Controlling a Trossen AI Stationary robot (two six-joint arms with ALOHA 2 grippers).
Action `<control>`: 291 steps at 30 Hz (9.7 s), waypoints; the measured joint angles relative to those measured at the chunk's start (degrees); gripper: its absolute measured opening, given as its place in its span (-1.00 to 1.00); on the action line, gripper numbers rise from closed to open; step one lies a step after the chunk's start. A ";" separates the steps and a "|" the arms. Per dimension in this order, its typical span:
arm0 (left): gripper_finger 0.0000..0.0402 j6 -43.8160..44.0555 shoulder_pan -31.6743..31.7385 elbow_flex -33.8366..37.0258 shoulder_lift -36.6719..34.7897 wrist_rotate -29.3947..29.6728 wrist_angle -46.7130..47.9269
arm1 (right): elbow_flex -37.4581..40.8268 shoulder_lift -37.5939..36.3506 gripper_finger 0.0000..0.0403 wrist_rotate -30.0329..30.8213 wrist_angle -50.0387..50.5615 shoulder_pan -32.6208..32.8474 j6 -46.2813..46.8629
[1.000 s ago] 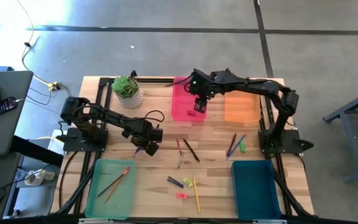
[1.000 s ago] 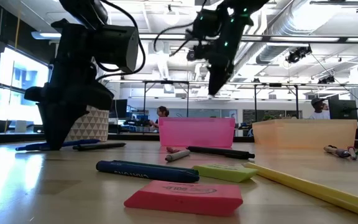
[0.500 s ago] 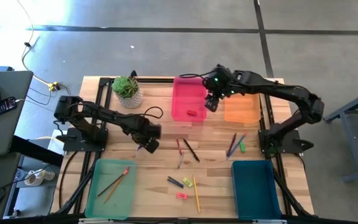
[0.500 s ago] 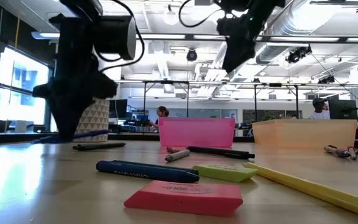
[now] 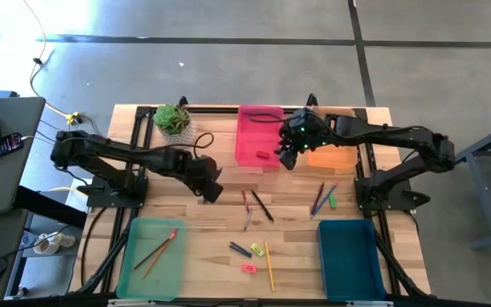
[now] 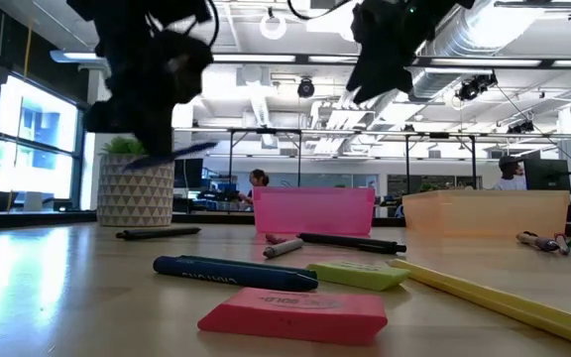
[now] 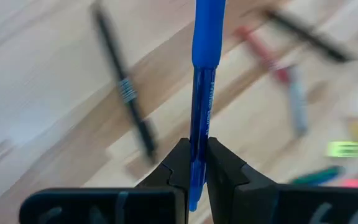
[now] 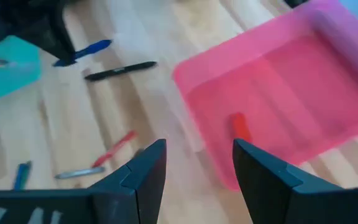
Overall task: Sort crayons/erasers/pens/pencils in bins
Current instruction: Put the blue pen into the orange bin, then put the left black pen into the orange bin
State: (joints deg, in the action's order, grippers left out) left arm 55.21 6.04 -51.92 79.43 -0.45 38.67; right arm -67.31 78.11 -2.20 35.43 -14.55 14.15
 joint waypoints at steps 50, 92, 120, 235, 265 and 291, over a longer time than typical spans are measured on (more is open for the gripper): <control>-0.93 -36.80 2.53 -0.17 -2.92 1.30 -37.80 | 0.00 4.20 -0.18 3.05 -30.56 11.63 8.08; -0.20 -46.46 6.49 -0.15 -2.88 9.54 -32.88 | 0.00 5.55 -0.93 16.27 -15.08 7.48 10.43; -0.32 -38.15 25.64 -0.15 -2.88 8.90 -25.06 | -0.02 0.50 -0.93 19.90 4.13 -23.22 -1.03; -0.33 0.16 1.99 -0.13 2.70 6.12 3.49 | -0.02 2.78 -0.32 8.75 26.39 -1.46 17.45; -0.56 3.18 5.20 -0.31 19.57 6.71 -2.29 | -0.02 2.80 -0.32 10.47 26.37 -3.97 7.06; -0.97 2.20 8.09 -0.17 13.83 -2.12 -6.60 | -0.02 2.82 -0.32 -2.55 18.67 -17.14 -15.40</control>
State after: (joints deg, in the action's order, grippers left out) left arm 57.41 14.13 -52.10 93.26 -2.56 32.07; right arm -67.33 80.93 -4.75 54.10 -31.69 -1.25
